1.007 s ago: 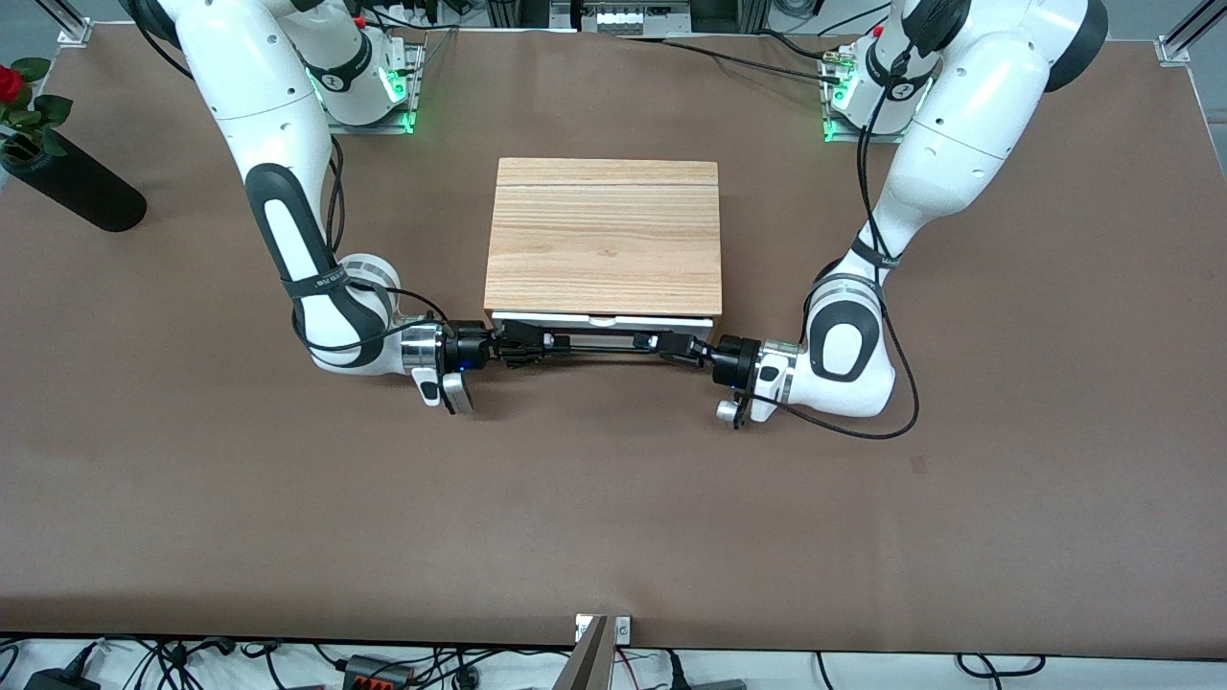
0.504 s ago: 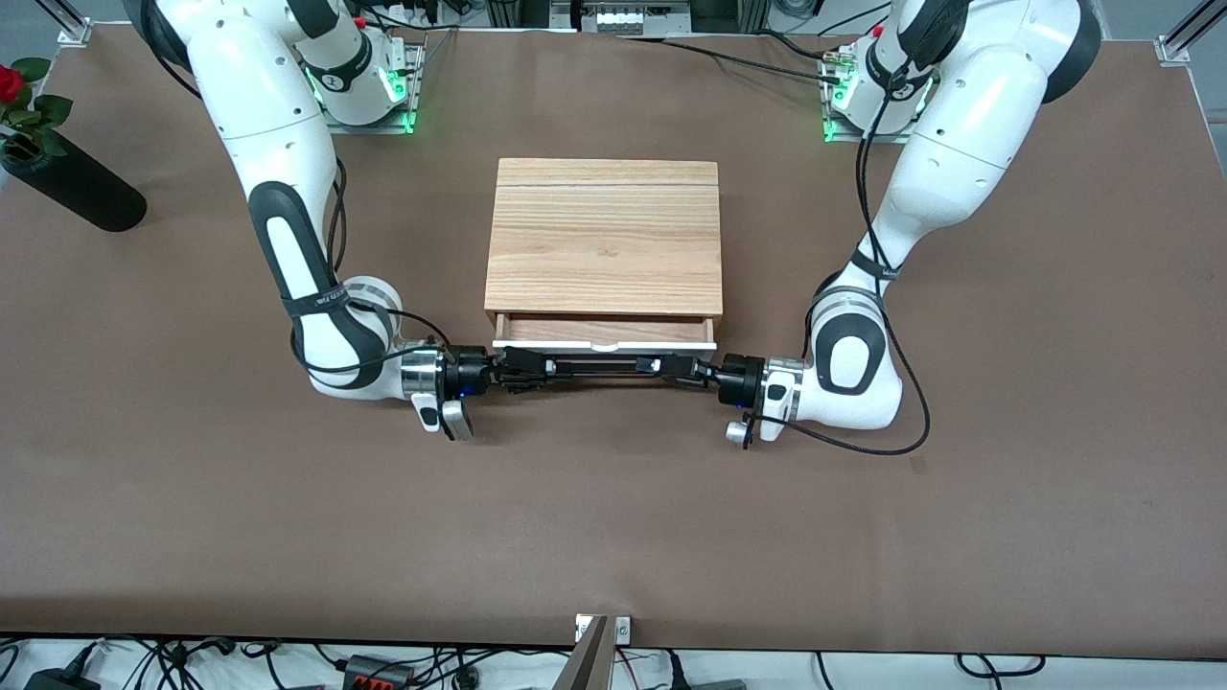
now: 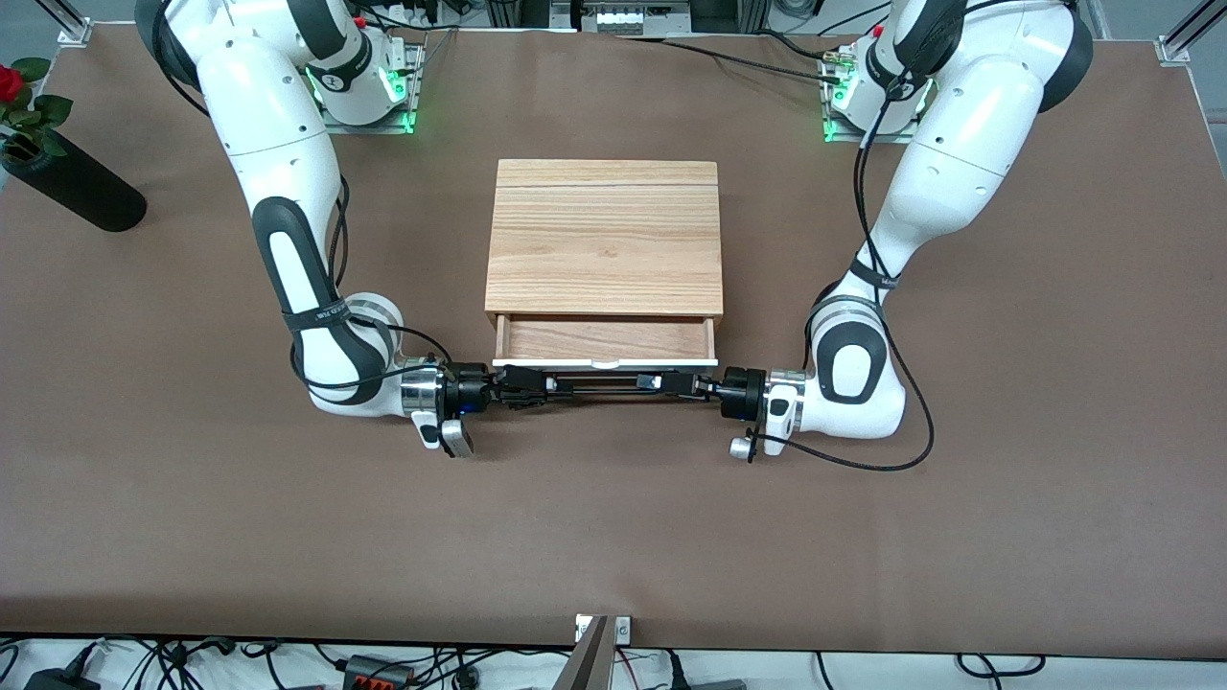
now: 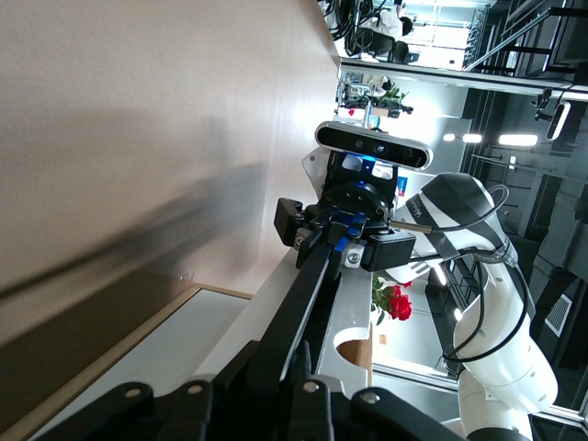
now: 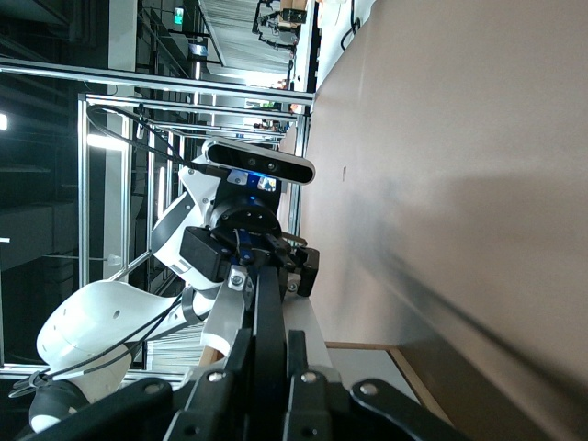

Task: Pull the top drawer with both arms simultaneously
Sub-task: 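Pull the handle outward with both grippers to slide the drawer open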

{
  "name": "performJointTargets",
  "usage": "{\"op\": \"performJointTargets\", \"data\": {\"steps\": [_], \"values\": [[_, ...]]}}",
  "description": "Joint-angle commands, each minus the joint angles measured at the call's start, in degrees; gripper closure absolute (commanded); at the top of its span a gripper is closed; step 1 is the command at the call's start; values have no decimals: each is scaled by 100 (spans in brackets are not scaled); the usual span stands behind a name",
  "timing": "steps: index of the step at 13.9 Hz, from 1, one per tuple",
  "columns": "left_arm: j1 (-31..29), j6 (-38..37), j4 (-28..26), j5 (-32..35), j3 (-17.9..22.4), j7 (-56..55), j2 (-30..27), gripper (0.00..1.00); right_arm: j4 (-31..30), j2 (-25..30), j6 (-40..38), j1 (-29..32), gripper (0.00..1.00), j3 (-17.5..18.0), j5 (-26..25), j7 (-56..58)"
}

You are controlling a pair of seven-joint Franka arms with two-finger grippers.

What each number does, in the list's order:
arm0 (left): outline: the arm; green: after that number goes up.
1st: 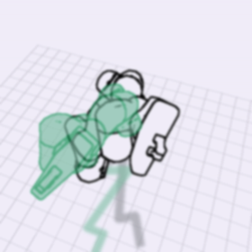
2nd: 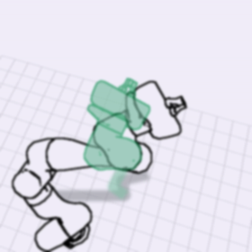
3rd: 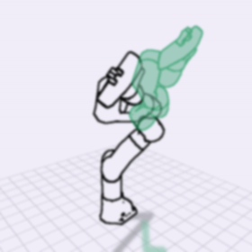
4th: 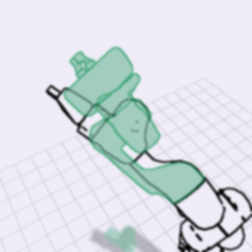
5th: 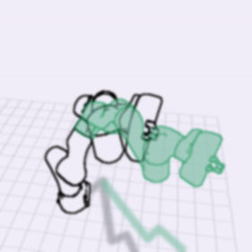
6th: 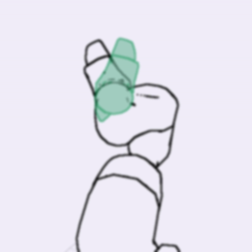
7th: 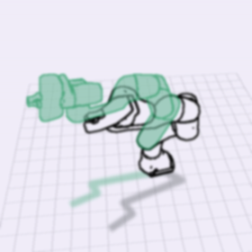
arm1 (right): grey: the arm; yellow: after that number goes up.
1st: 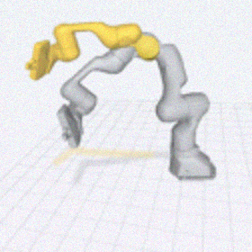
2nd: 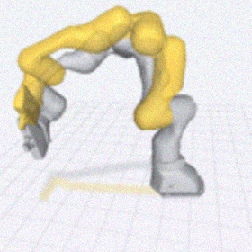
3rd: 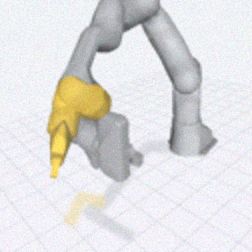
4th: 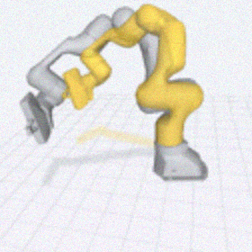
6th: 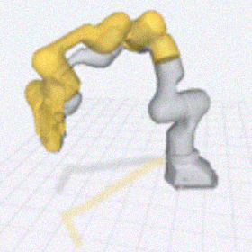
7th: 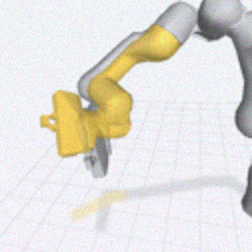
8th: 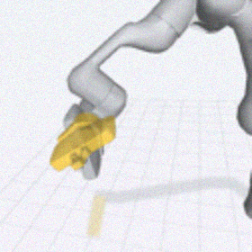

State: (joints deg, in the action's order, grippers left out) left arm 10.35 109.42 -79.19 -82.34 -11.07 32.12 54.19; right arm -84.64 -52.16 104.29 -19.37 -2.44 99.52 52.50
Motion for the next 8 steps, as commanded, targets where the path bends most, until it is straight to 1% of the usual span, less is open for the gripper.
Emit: {"op": "performJointTargets", "data": {"steps": [1,2,3,4,5,6,7,8], "values": [[-7,-17,193,-98,17,-207,92,82,299,-110,206,83,80,-2,59,-258],[-7,-17,193,-89,17,-215,92,82,299,-110,179,92,70,-2,58,-258],[-7,-17,185,-89,17,-207,92,82,299,-84,162,100,54,-2,67,-266],[-7,-17,193,-89,17,-215,92,81,290,-66,170,109,1,-2,67,-232],[-7,-17,193,-89,17,-207,92,76,273,-58,223,109,0,-11,59,-144],[-16,-17,202,-63,25,-207,92,43,264,-31,232,135,0,-11,50,-152],[-16,-9,211,-45,52,-120,83,0,272,-22,214,153,0,-2,50,-152],[-7,-9,228,-37,104,-127,66,0,272,4,214,162,0,-2,50,-152]]}}
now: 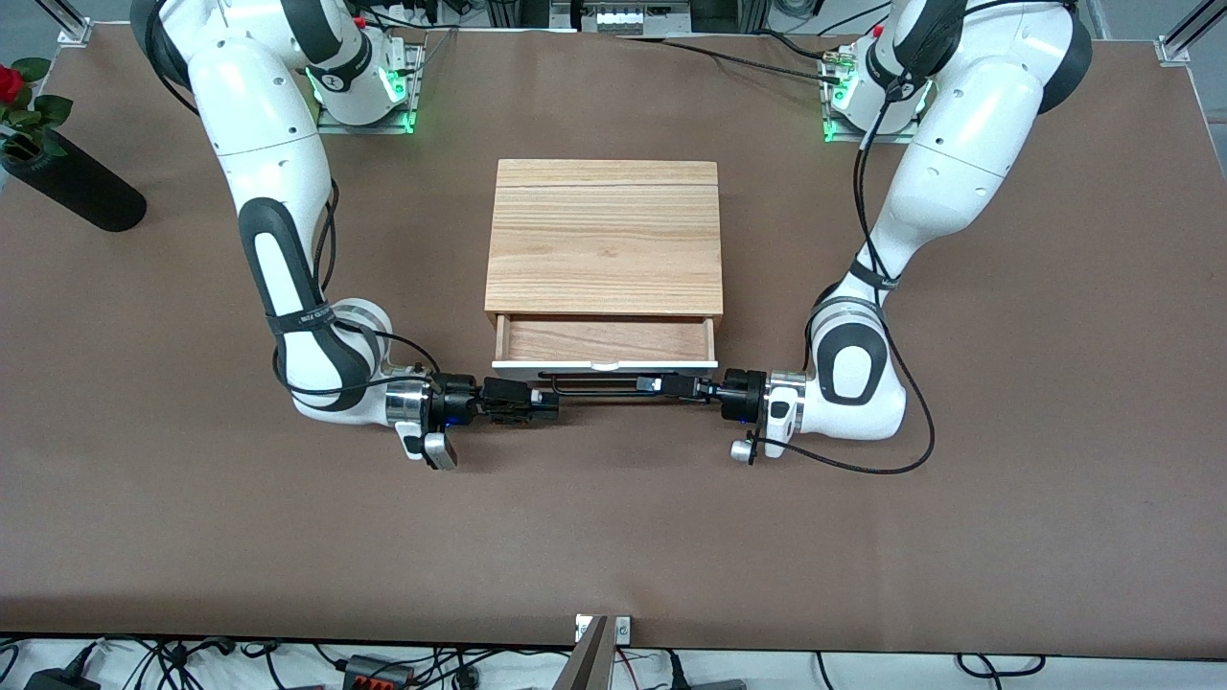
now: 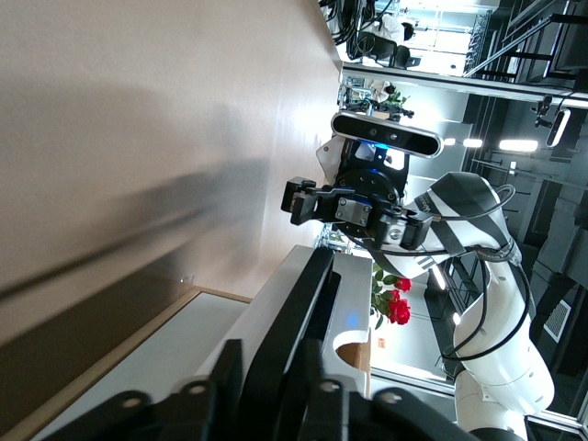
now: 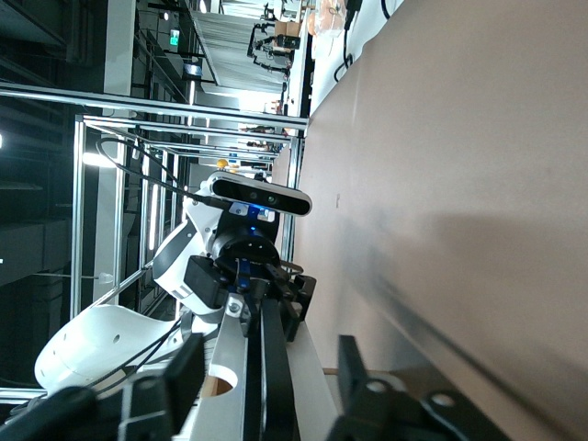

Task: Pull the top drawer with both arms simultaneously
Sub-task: 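Pull the handle outward with both grippers to slide the drawer open, then open both grippers and release the handle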

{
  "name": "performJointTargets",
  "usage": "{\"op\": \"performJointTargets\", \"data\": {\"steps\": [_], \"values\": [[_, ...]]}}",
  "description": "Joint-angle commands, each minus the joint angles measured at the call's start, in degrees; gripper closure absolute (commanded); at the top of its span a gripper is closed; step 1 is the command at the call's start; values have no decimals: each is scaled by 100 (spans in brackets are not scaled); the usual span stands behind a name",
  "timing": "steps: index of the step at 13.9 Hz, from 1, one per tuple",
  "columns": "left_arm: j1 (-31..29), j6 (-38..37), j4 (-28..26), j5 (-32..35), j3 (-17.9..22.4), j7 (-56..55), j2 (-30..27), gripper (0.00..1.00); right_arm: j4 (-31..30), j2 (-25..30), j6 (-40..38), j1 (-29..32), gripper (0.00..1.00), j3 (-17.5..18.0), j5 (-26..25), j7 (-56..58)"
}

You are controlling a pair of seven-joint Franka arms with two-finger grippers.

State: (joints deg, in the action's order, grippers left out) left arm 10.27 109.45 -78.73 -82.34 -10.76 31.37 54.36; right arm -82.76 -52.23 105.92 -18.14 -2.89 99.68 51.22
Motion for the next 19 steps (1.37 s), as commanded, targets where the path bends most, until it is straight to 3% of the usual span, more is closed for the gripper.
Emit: {"op": "performJointTargets", "data": {"steps": [1,5,8,11,12,16,19], "values": [[10,-12,278,-36,117,-78,49,0,85,38,51,30,0,42,34,-42],[-7,-46,498,-19,354,-61,40,0,102,231,69,-22,0,-176,-158,-112],[-112,-117,507,25,574,-52,-39,0,198,398,69,21,0,-335,-904,-445],[-305,-424,910,1207,742,-96,-153,0,366,661,60,-31,0,-703,-2001,-1059],[-437,-520,973,1673,742,-113,-284,0,357,871,60,-66,0,-809,-2466,-1331],[-912,-1205,982,2888,751,-122,-724,0,305,1539,-71,4,0,-968,-5418,-1825],[-1036,-1391,973,4011,751,-183,-1267,0,287,1961,-842,-57,0,-1239,-7202,-2675]]}}
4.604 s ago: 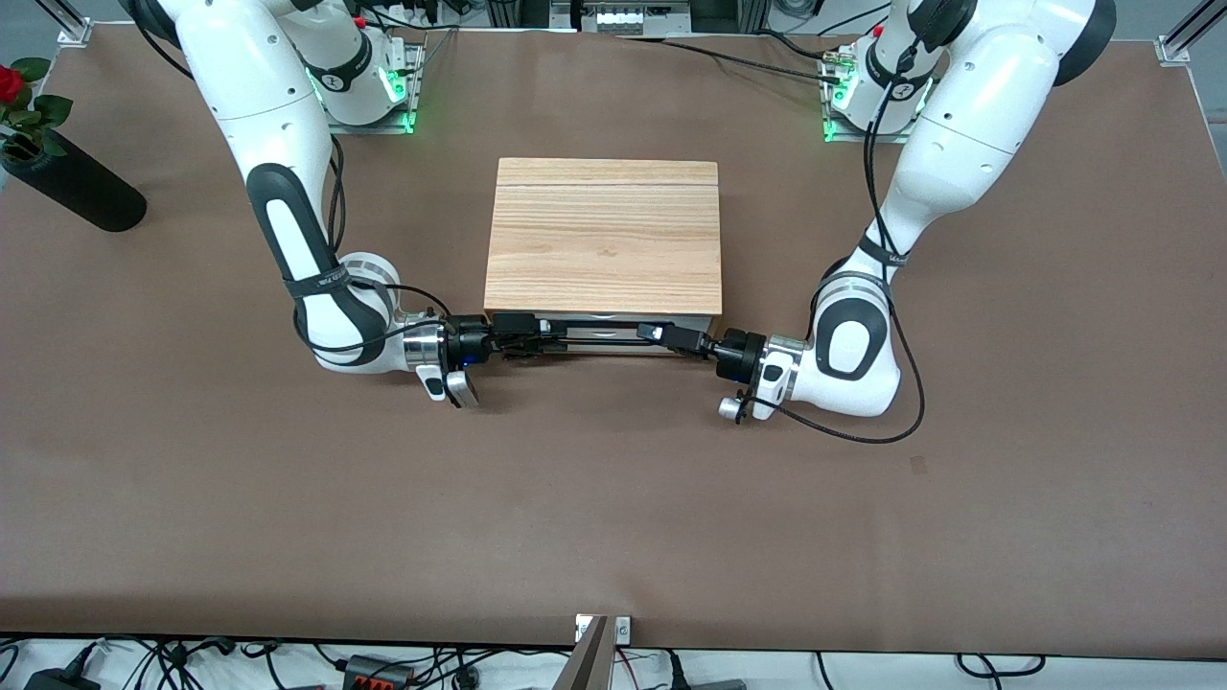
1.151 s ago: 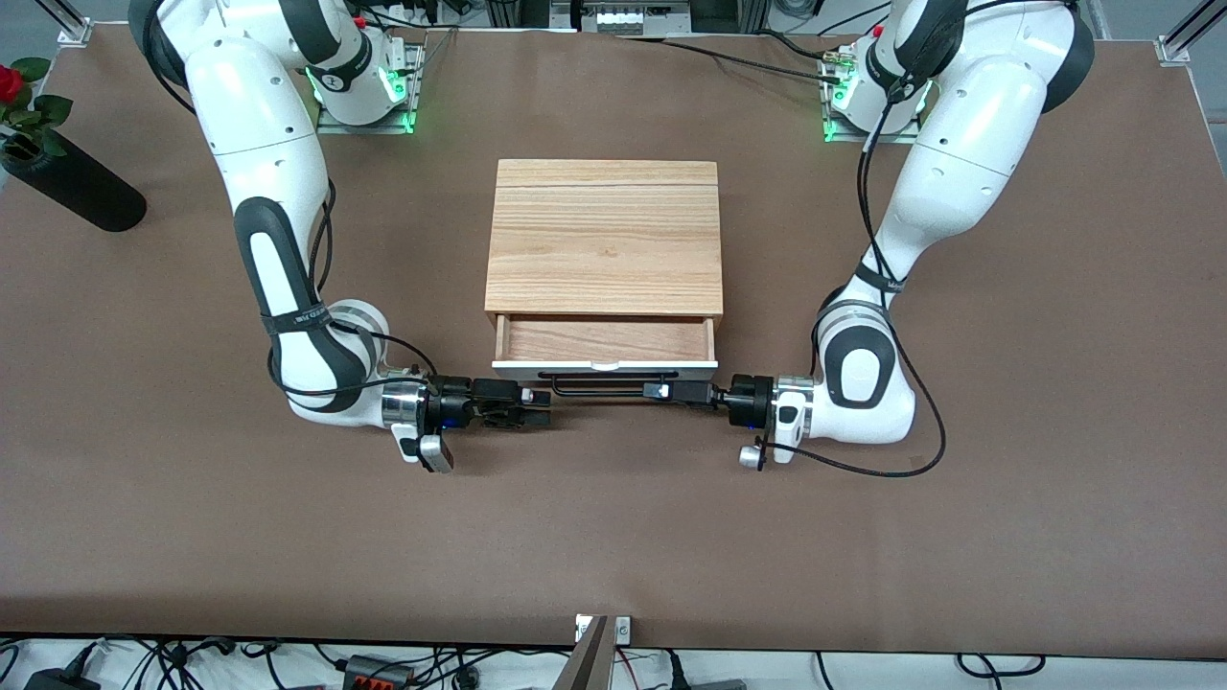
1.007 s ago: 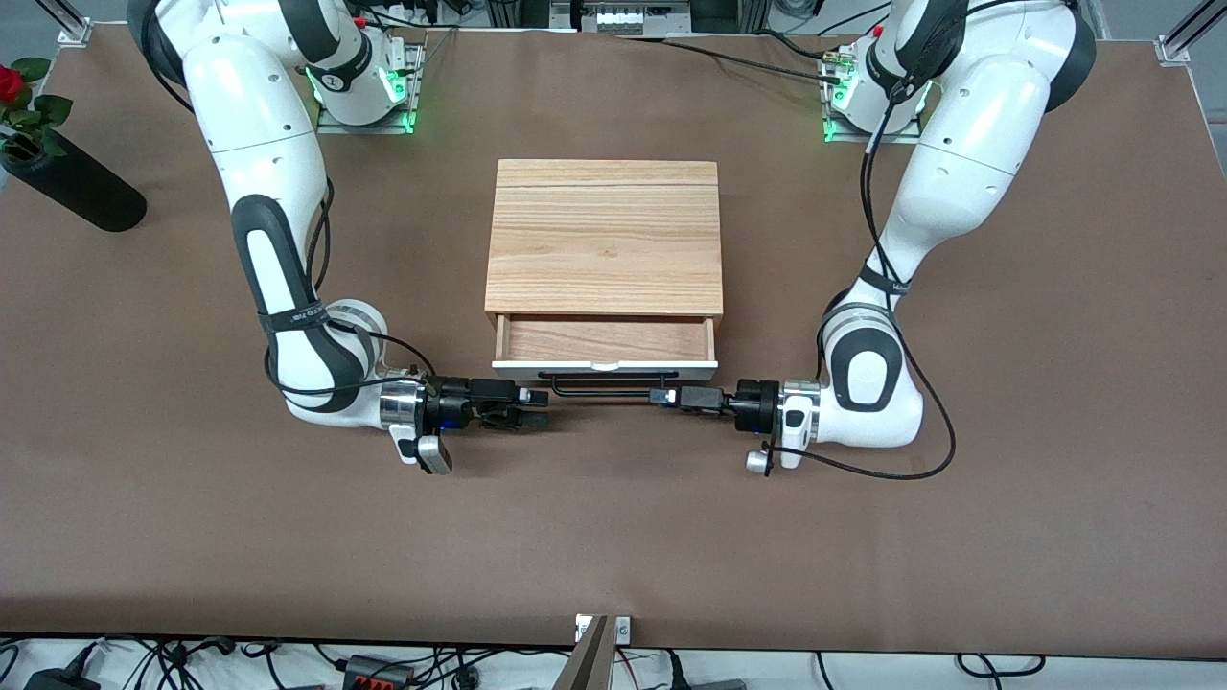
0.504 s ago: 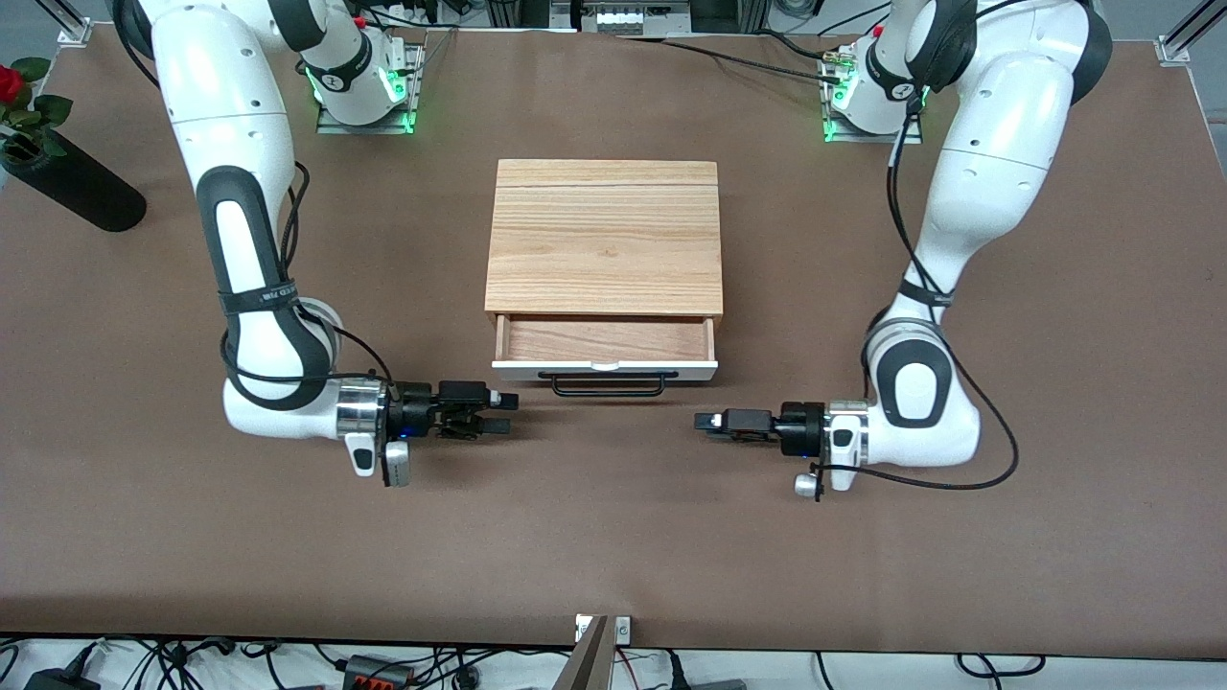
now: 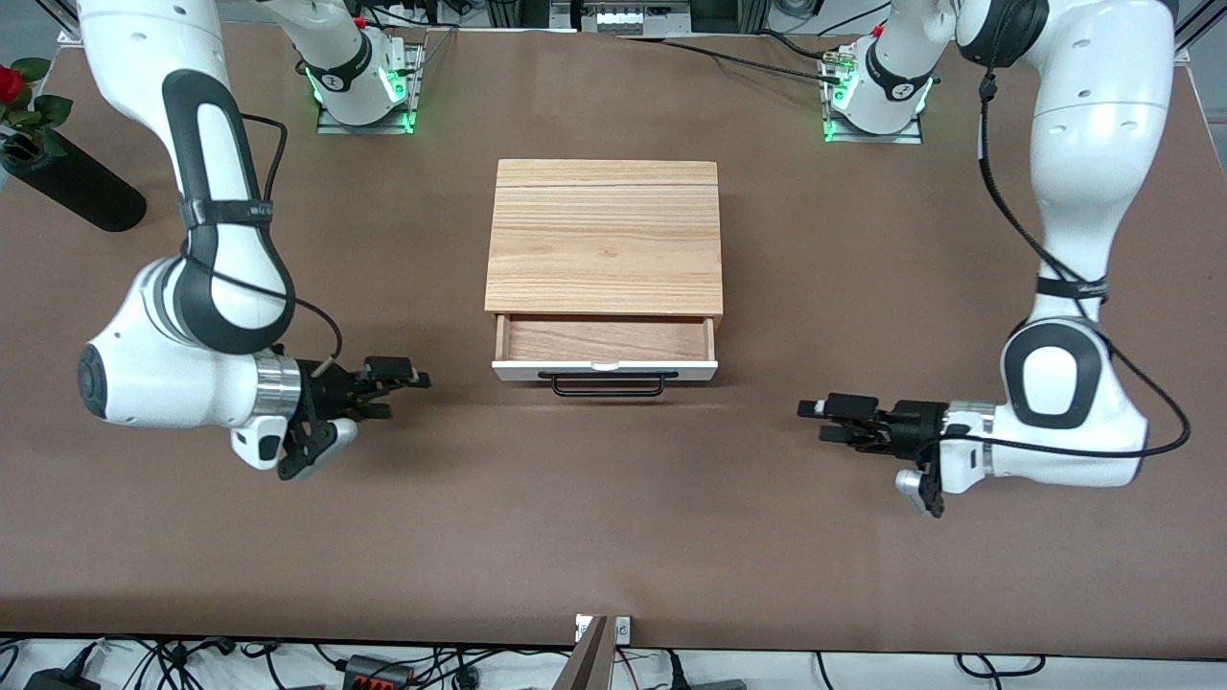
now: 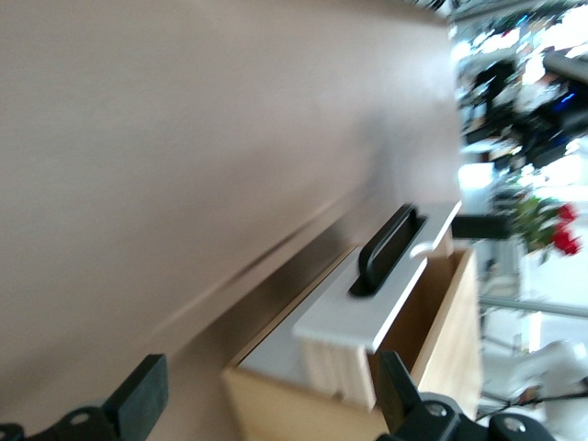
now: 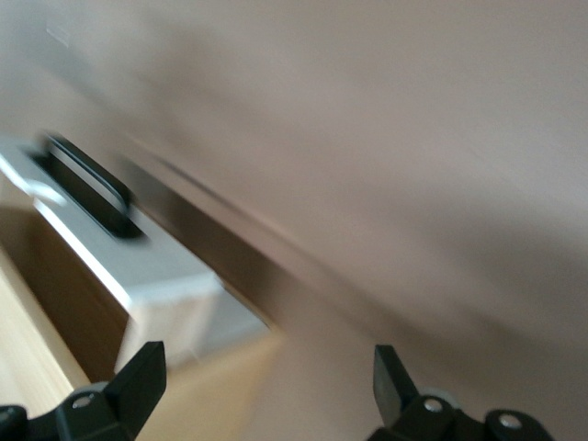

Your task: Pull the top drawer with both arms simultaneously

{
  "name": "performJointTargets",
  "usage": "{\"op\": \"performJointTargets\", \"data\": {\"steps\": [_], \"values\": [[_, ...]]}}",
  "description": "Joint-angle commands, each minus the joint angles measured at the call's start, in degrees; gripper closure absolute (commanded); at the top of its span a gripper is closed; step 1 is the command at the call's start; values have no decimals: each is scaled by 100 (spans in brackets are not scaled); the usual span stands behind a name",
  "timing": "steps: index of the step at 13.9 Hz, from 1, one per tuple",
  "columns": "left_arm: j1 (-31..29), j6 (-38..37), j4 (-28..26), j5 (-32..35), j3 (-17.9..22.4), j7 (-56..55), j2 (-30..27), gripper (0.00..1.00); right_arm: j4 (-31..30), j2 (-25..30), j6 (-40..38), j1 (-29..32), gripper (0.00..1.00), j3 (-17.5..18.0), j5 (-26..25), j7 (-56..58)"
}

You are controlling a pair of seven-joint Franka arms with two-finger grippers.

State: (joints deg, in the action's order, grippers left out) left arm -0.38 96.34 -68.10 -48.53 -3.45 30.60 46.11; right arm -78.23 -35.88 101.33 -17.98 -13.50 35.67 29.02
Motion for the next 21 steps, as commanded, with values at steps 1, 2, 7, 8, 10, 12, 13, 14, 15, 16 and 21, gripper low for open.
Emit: {"op": "performJointTargets", "data": {"steps": [1,2,7,8,10,12,13,14,15,16,21], "values": [[20,-80,-98,1104,11,-228,-680,0,-157,483,-725,-83,0,-214,-1494,-816],[11,-115,-115,1483,11,-360,-848,0,-148,633,-1007,-66,0,-215,-2188,-1089],[11,-432,-168,2987,11,-678,-1622,0,-113,1669,-2002,5,0,-311,-3197,-2348],[2,-536,-160,3172,20,-669,-1701,0,-104,1854,-2134,-21,0,-398,-3206,-2357],[-155,-896,-81,3402,55,-686,-1754,0,-96,2197,-2424,-4,0,-574,-3224,-2331],[-226,-986,-63,3734,29,-695,-1885,0,9,2225,-2583,92,0,-794,-3180,-2235],[-235,-986,-45,3867,46,-730,-2017,0,227,2182,-2609,336,0,-664,-3215,-2200],[-235,-977,-80,3903,55,-922,-2131,0,282,2268,-2505,487,0,-428,-3215,-2182],[-244,-977,-89,4017,64,-1437,-2289,0,265,2330,-2443,627,0,-217,-3250,-2164],[-244,-994,-89,4166,55,-2078,-2369,0,160,2487,-2460,899,0,186,-3485,-2208],[-103,-1372,-124,4968,-182,-3613,-2738,0,-1956,3938,-1188,2140,0,1526,-3674,-2700]]}}
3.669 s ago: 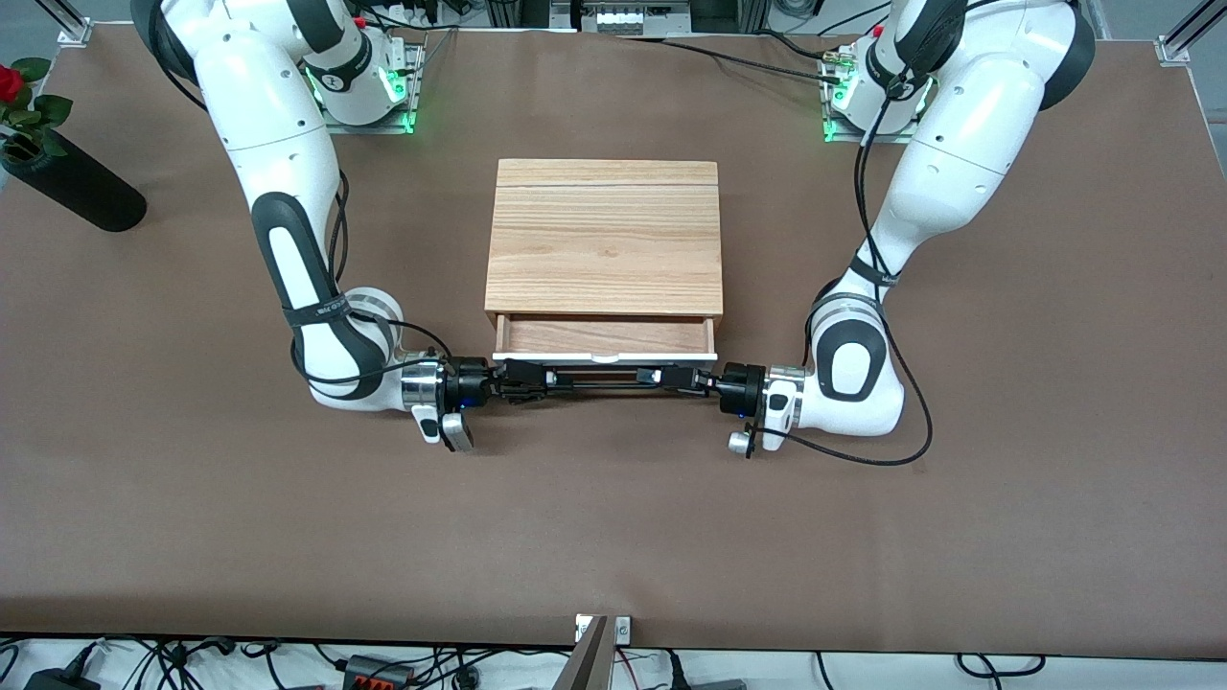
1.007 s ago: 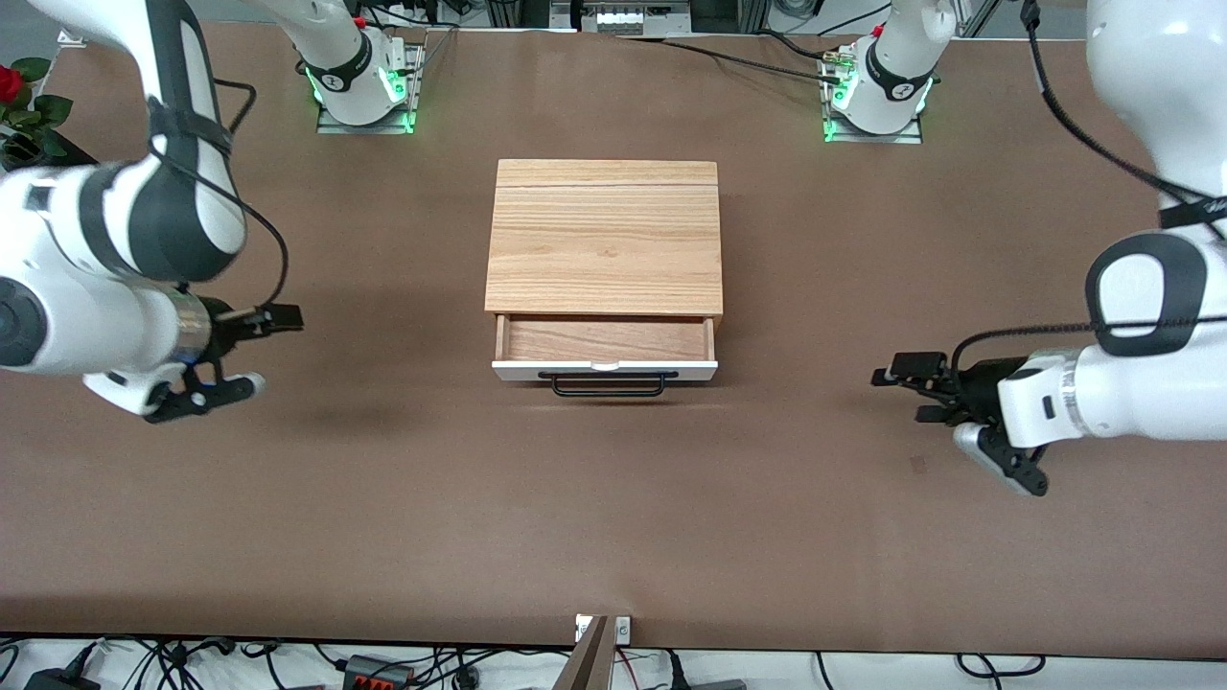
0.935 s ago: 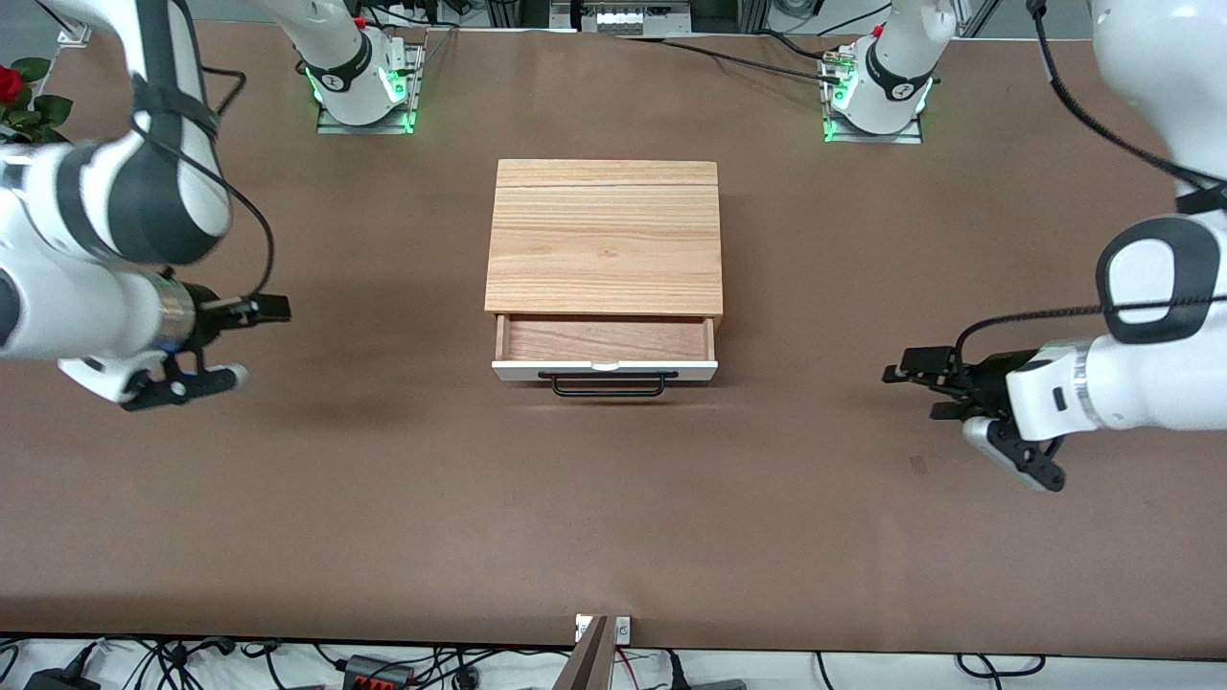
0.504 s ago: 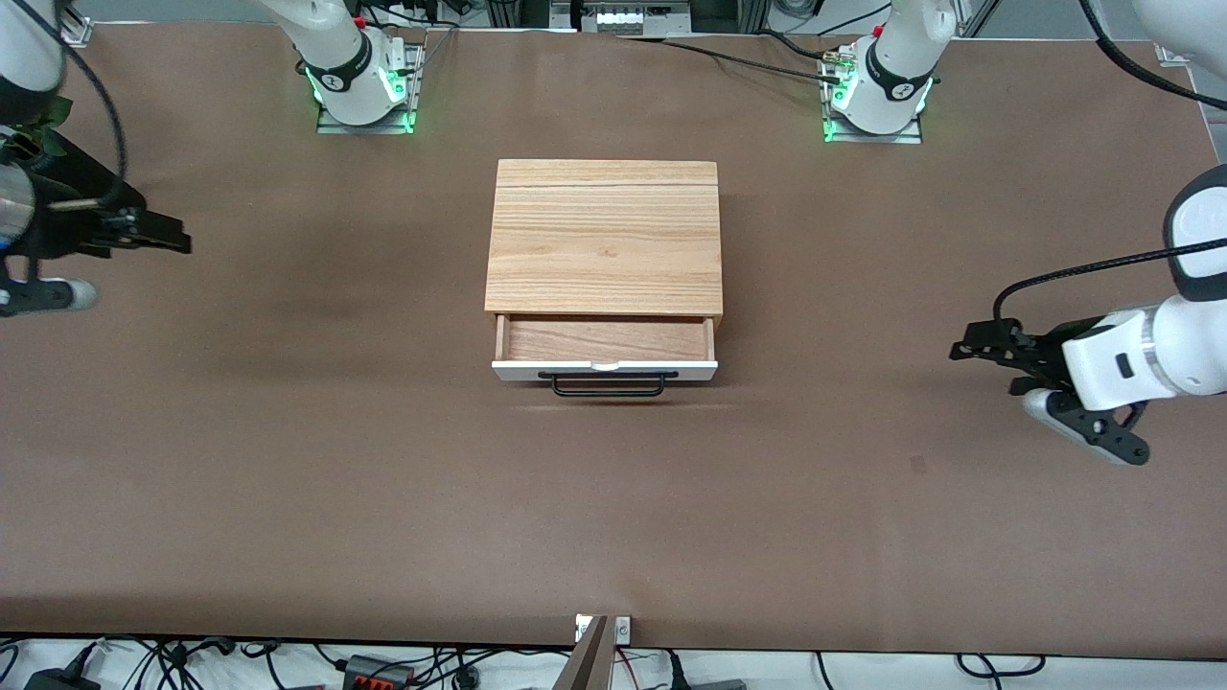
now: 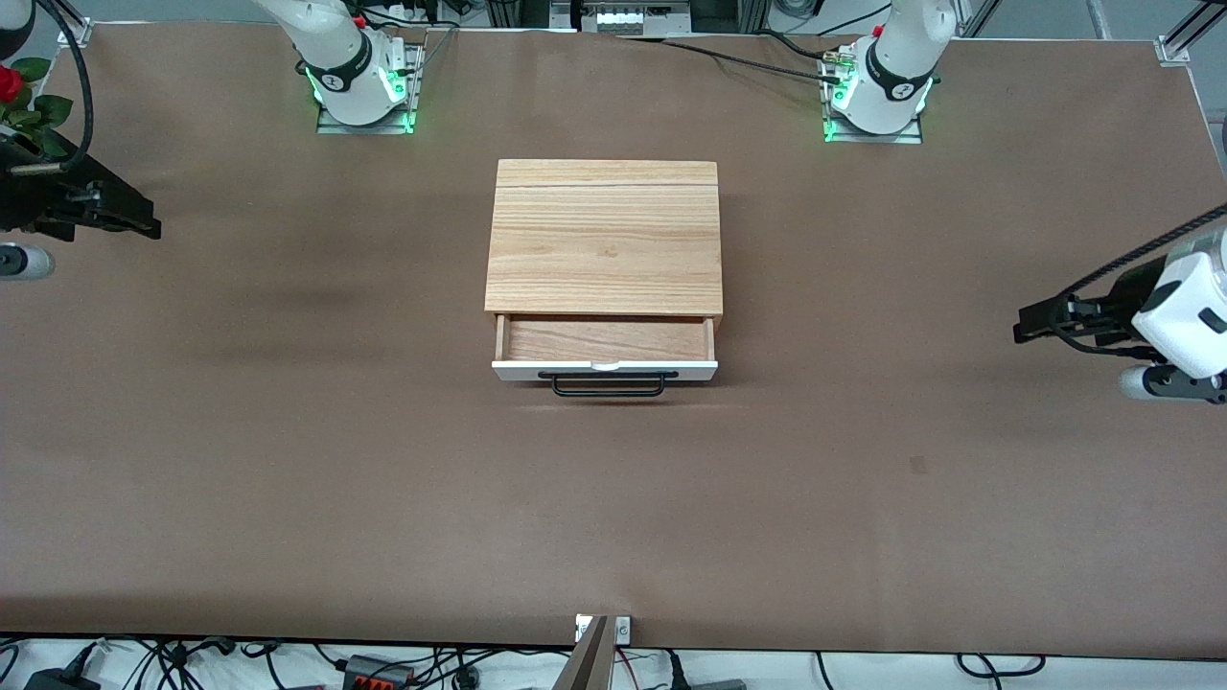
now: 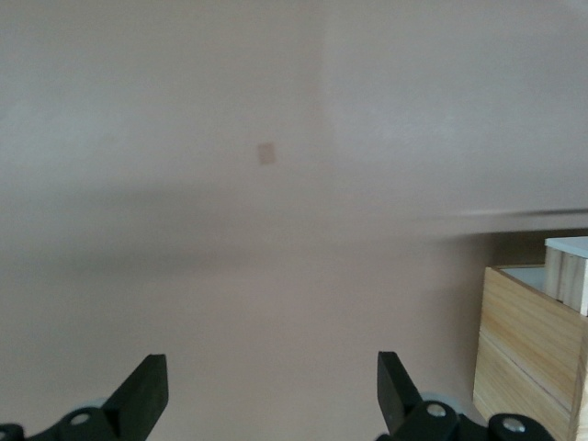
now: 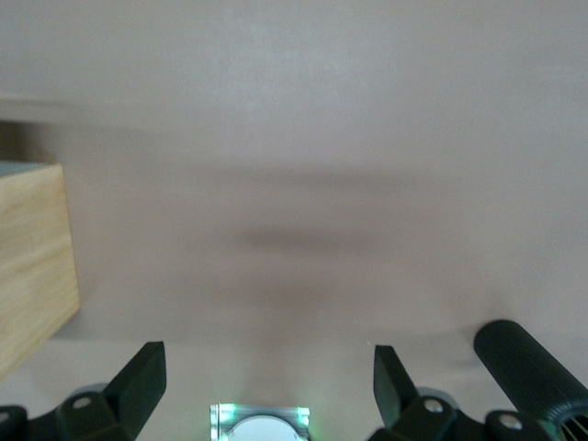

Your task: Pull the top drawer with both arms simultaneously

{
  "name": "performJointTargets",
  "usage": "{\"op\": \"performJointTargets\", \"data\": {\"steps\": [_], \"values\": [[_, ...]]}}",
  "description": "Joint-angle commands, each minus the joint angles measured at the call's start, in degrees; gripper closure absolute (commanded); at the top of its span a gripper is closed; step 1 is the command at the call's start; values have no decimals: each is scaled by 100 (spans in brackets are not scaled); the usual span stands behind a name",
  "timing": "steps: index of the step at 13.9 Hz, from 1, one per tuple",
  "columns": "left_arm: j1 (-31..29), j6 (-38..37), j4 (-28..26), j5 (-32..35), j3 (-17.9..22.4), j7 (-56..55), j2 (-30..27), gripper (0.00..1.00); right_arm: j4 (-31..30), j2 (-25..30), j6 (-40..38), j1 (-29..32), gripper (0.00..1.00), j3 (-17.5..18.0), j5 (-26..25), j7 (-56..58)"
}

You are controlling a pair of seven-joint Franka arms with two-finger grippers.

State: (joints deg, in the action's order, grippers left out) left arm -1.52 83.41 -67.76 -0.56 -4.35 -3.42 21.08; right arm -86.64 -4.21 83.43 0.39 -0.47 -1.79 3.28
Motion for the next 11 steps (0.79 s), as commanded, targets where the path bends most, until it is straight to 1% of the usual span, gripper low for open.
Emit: {"op": "performJointTargets", "data": {"steps": [1,3,4,6,8,9,11], "values": [[-6,-122,-176,153,-119,-81,-253,0,-1118,764,587,338,0,153,187,-100],[3,-140,-281,153,-119,25,-324,0,-1110,763,578,260,0,56,197,-108],[3,-114,-421,153,-119,17,-437,0,-1092,755,578,181,0,-5,197,-117],[-32,-105,-624,161,-136,25,-622,0,-1031,737,586,58,0,-242,197,-38],[-50,-70,-703,162,-154,78,-649,0,-995,684,578,-22,0,-305,188,-90],[-7,34,-921,205,-154,87,-823,0,-978,632,578,-22,0,-305,188,-73],[11,709,-1876,214,-154,113,-1419,0,-943,614,578,-22,0,-305,179,-73]]}}
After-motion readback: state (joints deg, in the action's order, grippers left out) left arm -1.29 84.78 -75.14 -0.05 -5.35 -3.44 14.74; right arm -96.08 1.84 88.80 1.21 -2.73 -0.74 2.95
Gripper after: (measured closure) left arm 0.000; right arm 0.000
